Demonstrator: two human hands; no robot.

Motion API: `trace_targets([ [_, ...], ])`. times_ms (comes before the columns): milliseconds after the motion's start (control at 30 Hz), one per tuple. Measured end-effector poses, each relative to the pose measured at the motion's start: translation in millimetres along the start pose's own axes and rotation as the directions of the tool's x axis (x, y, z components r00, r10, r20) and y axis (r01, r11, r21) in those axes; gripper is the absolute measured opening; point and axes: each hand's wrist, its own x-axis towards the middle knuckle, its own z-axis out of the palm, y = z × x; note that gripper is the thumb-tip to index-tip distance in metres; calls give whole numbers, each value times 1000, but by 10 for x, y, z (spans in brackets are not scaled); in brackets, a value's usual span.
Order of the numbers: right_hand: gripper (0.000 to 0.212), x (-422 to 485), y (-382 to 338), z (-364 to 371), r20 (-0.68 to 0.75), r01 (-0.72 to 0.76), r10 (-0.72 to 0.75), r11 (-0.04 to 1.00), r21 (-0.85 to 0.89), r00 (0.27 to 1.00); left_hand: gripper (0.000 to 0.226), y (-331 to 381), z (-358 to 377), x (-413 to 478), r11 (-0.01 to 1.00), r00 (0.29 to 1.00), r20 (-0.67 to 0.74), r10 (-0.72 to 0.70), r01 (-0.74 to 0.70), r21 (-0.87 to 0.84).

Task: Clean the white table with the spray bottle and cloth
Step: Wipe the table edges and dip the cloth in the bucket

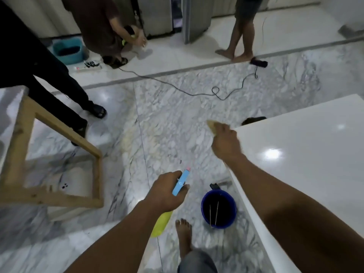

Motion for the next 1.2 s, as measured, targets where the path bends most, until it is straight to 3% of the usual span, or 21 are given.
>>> trace_targets([
  [100, 57, -4, 27, 385, 68, 49, -27, 937, -345, 997, 28, -60, 4, 155, 1000, 1000, 27, 0, 0, 2],
  [233, 61, 48, 277, 443, -31, 167, -198, 894, -417, 980, 28, -129, -22, 308, 998, 1000, 20, -24, 25, -53],
  [400, 81, 66, 360, 609, -28, 214, -245, 891, -400, 969, 28, -111, 102, 395, 1000, 999, 48, 14, -14, -4],
  [600, 81, -152, 481, 618, -33, 231, -264, 894, -383, 964, 27, 53, 332, 235, 998, 992, 107, 66, -68, 11],
  [900, 102, -1154, 881, 768, -14, 207, -231, 897, -390, 973, 23, 128, 774, -398, 985, 974, 157, 165, -172, 32],
  [1067, 90, -1956, 1198, 909, -71, 159, -205, 900, -406, 976, 22, 65, 1065, -1012, 982, 966, 186, 181, -188, 18],
  [1200, 92, -2544, 1420, 967, -100, 145, -202, 901, -409, 974, 19, 7, 1372, -1498, 982, 960, 205, 188, -189, -14],
])
